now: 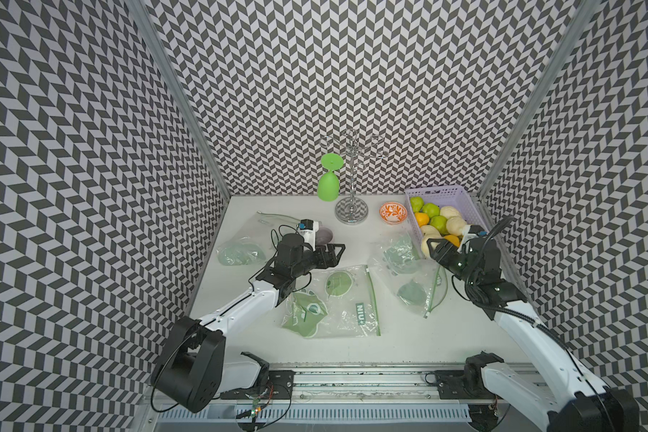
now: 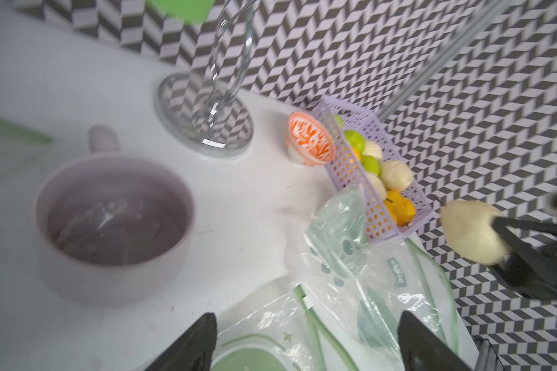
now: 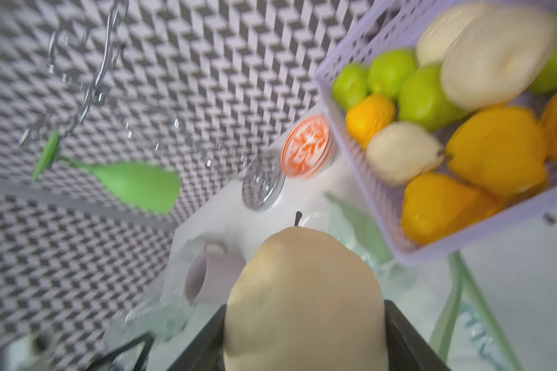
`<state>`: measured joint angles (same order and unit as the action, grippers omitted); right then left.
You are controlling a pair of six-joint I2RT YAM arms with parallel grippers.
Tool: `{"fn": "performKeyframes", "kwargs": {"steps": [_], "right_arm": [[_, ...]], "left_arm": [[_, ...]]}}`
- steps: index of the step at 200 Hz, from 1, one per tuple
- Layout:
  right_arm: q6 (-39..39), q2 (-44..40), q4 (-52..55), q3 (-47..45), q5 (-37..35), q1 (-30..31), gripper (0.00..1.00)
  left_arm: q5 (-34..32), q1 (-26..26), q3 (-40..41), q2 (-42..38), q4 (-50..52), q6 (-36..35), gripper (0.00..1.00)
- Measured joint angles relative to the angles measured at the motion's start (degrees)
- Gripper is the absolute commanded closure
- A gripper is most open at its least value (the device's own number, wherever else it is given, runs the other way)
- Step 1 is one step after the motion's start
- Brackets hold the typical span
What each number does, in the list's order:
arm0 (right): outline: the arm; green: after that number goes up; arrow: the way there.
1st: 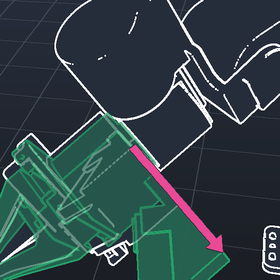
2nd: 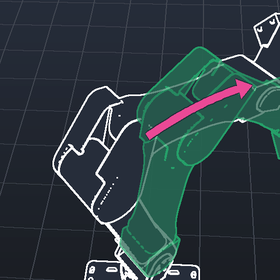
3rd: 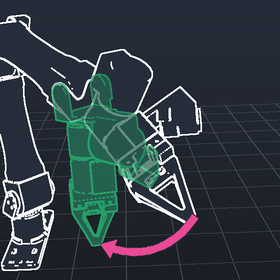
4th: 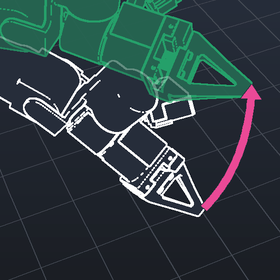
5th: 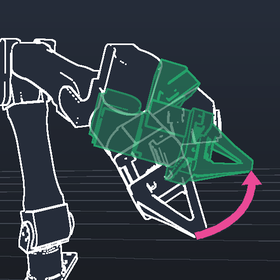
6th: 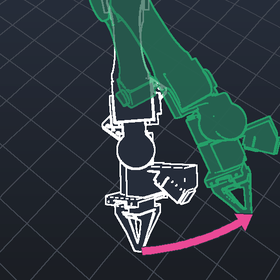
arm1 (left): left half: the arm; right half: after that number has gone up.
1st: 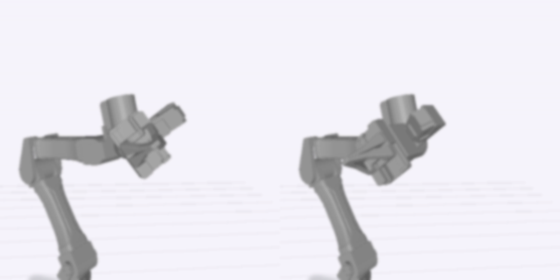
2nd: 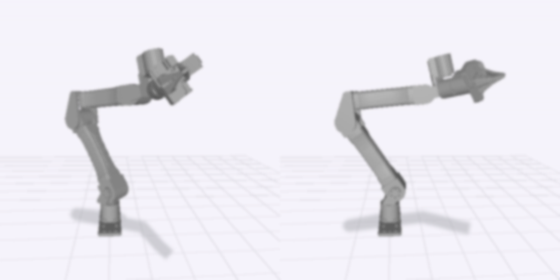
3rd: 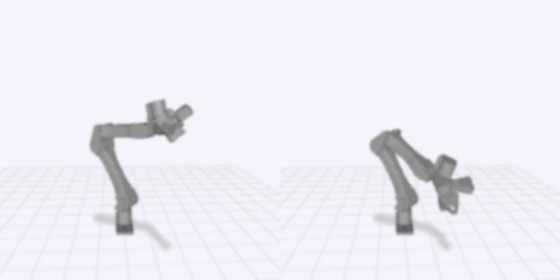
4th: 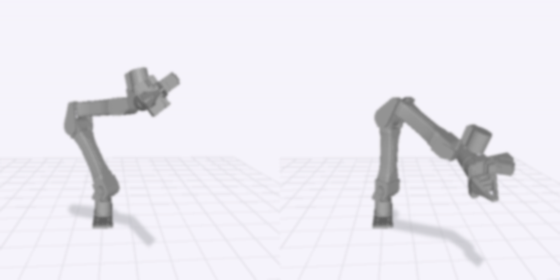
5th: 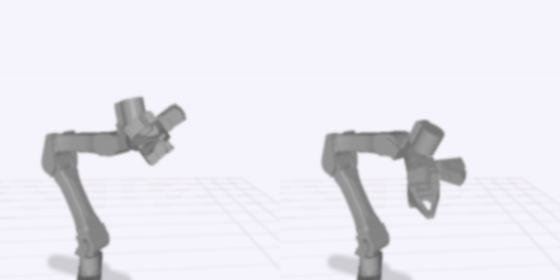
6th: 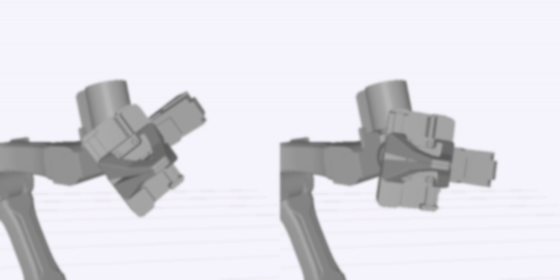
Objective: Open the zip-top bag and take out the pear
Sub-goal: Place the pear in the basket.
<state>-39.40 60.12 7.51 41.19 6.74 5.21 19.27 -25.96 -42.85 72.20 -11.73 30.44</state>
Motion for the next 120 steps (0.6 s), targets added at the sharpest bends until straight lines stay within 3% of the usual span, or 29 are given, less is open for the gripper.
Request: {"fn": "performKeyframes", "kwargs": {"steps": [22,54,93,120], "right_arm": [[0.9,12.2,-3.67,7.43,-0.44,-5.86,0.61],[2.62,33.03,-6.67,23.85,-1.53,-8.04,0.58],[3.85,57.94,-5.99,50.27,-3.76,-8.79,0.34],[4.11,68.78,-3.89,62.73,-4.76,-9.51,0.2]], "left_arm": [[1.53,-1.4,-2.25,-5.38,-0.44,-0.17,0.0],[2.54,-3.67,-0.92,-13.27,-1.97,-0.37,0.0],[2.25,-9.64,5.55,-21.27,-2.14,-1.46,0.0],[0.52,-11.04,8.46,-25.64,1.31,-2.4,0.0]]}}
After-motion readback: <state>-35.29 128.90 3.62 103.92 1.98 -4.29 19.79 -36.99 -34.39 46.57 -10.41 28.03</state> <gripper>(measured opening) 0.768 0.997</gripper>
